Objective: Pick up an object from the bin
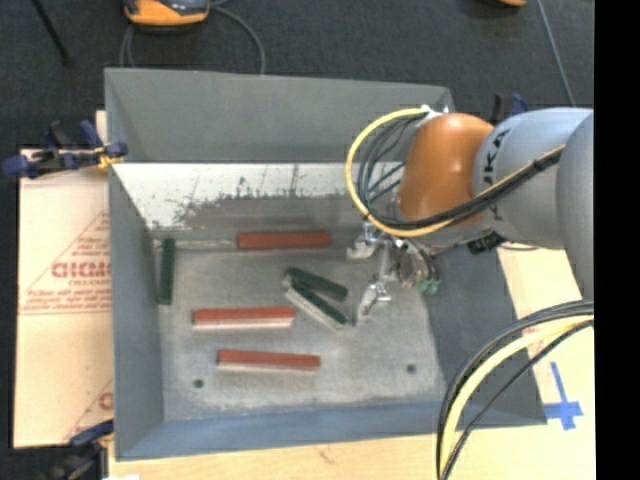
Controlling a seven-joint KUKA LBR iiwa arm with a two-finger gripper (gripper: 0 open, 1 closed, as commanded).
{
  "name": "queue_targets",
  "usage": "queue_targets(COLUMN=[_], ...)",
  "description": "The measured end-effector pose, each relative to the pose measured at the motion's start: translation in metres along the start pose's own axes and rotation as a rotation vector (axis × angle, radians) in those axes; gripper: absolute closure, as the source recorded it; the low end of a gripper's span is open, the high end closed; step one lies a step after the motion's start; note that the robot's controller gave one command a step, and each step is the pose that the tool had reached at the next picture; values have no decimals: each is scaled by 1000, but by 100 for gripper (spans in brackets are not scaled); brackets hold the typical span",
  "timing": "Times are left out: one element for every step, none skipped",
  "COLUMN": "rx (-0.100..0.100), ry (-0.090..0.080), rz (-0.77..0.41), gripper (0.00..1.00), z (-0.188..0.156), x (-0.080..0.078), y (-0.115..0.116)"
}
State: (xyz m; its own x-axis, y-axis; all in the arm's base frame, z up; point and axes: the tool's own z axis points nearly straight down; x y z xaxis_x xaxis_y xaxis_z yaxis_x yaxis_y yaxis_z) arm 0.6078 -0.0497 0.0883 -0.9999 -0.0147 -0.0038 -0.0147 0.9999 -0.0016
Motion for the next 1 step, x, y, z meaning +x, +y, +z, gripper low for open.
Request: queue_targets(rx=[0], ry=[0], rz=[8], gripper=[0], z=[0], x=[0], y=[1])
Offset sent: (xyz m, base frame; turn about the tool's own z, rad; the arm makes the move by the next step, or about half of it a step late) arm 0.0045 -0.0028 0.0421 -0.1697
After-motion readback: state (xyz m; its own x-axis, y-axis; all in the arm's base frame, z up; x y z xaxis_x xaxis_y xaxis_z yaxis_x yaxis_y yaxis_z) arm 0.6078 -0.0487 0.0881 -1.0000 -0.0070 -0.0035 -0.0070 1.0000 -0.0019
